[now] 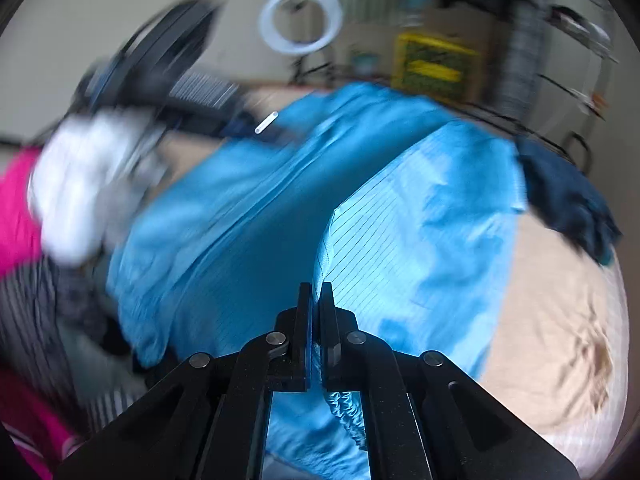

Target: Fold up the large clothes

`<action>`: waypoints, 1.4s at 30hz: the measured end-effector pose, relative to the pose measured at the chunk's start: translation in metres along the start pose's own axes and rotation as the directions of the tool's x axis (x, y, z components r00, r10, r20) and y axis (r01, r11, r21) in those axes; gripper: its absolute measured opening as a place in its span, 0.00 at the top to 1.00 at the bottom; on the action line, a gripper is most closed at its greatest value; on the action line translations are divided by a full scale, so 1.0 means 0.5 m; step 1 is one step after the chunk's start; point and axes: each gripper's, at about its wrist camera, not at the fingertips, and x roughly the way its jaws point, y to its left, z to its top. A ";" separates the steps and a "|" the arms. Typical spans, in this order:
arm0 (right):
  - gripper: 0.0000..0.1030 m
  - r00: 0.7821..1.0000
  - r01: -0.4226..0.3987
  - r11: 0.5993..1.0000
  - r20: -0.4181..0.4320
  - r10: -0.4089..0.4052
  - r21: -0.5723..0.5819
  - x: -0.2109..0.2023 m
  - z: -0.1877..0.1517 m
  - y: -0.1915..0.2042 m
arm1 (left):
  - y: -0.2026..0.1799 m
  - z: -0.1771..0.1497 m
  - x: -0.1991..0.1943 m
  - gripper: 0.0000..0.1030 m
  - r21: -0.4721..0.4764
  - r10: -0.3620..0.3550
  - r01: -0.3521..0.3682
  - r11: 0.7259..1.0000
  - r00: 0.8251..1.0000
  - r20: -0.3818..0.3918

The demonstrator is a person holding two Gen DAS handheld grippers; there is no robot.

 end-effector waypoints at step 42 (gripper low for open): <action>0.99 0.982 -0.150 0.830 -0.018 0.189 0.537 -0.018 -0.183 -0.159 | -0.094 -0.225 0.113 1.00 0.183 -0.014 0.076 0.980 0.947 -0.321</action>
